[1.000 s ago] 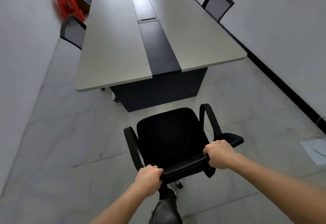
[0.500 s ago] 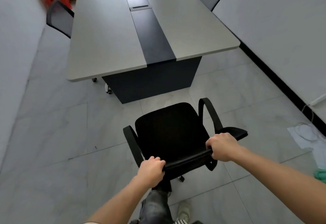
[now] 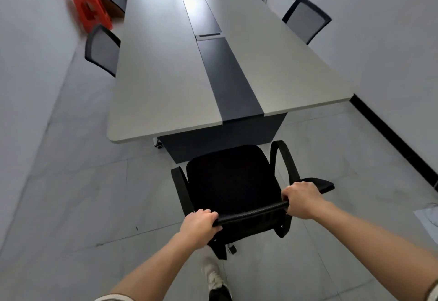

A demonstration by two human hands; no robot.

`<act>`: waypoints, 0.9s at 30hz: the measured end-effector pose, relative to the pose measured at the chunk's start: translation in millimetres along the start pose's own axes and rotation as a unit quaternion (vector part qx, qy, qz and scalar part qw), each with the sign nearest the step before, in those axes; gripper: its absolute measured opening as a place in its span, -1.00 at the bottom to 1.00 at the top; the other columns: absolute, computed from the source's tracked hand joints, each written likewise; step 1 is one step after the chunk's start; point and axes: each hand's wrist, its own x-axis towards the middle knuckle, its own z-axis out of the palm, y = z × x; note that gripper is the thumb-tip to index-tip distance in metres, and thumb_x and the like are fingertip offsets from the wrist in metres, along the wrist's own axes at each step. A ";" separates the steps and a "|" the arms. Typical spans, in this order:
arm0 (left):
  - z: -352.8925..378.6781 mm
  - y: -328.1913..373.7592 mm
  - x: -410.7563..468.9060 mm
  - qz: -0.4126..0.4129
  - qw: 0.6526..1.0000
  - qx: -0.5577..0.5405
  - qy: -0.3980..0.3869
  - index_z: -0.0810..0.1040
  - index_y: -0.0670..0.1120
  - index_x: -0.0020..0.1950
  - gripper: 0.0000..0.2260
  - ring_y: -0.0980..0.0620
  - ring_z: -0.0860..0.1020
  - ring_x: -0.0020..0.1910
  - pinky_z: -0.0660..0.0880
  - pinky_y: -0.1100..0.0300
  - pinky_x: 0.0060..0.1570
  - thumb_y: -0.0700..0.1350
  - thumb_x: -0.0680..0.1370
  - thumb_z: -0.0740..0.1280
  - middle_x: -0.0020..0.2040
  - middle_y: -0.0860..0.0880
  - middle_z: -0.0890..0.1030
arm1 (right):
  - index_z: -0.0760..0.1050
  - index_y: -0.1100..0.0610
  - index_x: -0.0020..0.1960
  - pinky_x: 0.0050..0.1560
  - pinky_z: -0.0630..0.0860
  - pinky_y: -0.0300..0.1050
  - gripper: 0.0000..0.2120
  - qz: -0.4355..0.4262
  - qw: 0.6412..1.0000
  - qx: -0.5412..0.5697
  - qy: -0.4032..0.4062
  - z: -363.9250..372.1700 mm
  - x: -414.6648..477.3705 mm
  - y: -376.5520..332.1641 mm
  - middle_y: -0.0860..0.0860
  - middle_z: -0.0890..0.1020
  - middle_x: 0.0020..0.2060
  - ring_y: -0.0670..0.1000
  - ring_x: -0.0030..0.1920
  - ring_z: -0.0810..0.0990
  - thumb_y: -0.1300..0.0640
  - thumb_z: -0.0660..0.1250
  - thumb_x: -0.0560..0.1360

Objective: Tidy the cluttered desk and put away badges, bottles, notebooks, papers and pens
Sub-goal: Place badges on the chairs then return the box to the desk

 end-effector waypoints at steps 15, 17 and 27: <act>-72.6 -81.4 62.1 -0.078 0.993 -0.054 0.065 0.28 0.03 0.49 -0.63 -0.04 0.41 0.26 0.41 0.08 0.16 -0.04 0.67 0.06 0.28 0.00 0.46 | 0.57 -0.11 -0.07 -0.18 0.39 -0.15 -0.88 0.008 0.999 0.036 0.027 -60.3 124.1 -15.3 -0.13 0.56 -0.24 -0.02 -0.22 0.50 -0.02 0.28 0.44; -73.3 -82.3 65.3 -0.092 0.992 -0.068 0.058 0.26 0.04 0.50 -0.63 -0.03 0.39 0.28 0.43 0.08 0.15 -0.04 0.67 0.06 0.30 0.01 0.43 | 0.57 -0.12 -0.06 -0.18 0.40 -0.15 -0.87 0.009 0.999 0.023 0.022 -65.4 135.5 -8.5 -0.13 0.57 -0.23 -0.02 -0.21 0.51 -0.03 0.28 0.43; -63.1 -94.9 39.0 -0.205 0.974 -0.091 -0.044 0.39 -0.01 0.40 -0.66 -0.04 0.47 0.27 0.45 0.10 0.19 0.00 0.64 0.16 0.34 -0.05 0.47 | 0.56 -0.11 0.08 -0.16 0.54 -0.16 -0.49 -0.061 0.982 0.070 -0.162 -100.9 150.3 12.4 -0.14 0.62 -0.13 -0.09 -0.12 0.59 -0.31 0.45 0.20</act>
